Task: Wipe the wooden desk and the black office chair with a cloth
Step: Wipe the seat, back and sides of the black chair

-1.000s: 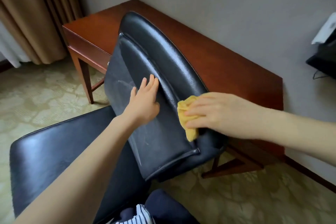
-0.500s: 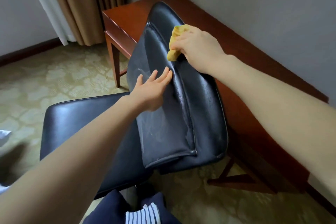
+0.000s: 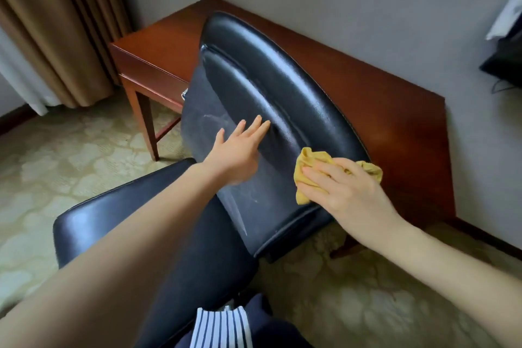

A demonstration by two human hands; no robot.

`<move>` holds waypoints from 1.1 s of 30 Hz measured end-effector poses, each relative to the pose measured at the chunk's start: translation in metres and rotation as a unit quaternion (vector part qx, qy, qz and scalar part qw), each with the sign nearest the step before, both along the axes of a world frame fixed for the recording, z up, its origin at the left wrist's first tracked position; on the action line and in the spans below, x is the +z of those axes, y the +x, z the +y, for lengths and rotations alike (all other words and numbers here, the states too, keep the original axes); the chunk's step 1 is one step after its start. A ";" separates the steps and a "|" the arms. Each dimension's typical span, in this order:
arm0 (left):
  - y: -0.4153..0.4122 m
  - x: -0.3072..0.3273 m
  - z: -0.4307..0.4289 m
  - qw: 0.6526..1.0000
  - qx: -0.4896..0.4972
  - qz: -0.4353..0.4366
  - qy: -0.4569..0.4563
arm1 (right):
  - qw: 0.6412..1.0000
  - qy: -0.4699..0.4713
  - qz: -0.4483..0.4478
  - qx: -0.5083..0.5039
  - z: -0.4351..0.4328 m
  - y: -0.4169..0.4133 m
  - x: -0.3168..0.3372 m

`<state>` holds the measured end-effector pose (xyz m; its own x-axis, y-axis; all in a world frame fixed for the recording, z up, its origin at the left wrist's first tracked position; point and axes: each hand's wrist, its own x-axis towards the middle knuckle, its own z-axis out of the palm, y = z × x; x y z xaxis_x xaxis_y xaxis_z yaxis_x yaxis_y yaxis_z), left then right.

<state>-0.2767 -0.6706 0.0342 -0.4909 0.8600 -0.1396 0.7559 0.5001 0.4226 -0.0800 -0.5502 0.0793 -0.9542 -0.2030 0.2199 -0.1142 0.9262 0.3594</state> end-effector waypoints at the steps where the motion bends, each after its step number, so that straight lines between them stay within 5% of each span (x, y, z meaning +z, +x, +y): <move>1: 0.000 -0.001 -0.004 1.000 -0.007 -0.004 0.002 | 1.000 -0.005 -0.011 0.007 -0.001 0.010 -0.008; 11: -0.013 -0.011 -0.064 0.994 -0.056 -0.083 0.035 | 0.995 0.065 -0.074 -0.013 -0.017 -0.008 -0.005; 26: -0.044 -0.077 -0.044 0.960 0.196 -0.188 0.064 | 0.972 0.076 -0.216 0.052 0.026 -0.306 -0.010; 33: -0.038 -0.091 -0.044 0.949 0.224 -0.205 0.079 | 0.976 0.069 -0.207 -0.019 0.015 -0.346 -0.036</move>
<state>-0.3147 -0.7143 -0.0564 -0.7440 0.6044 -0.2848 0.2380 0.6380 0.7323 -0.4259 -0.5351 0.0433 -0.9626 -0.1665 -0.2135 -0.2433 0.8781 0.4119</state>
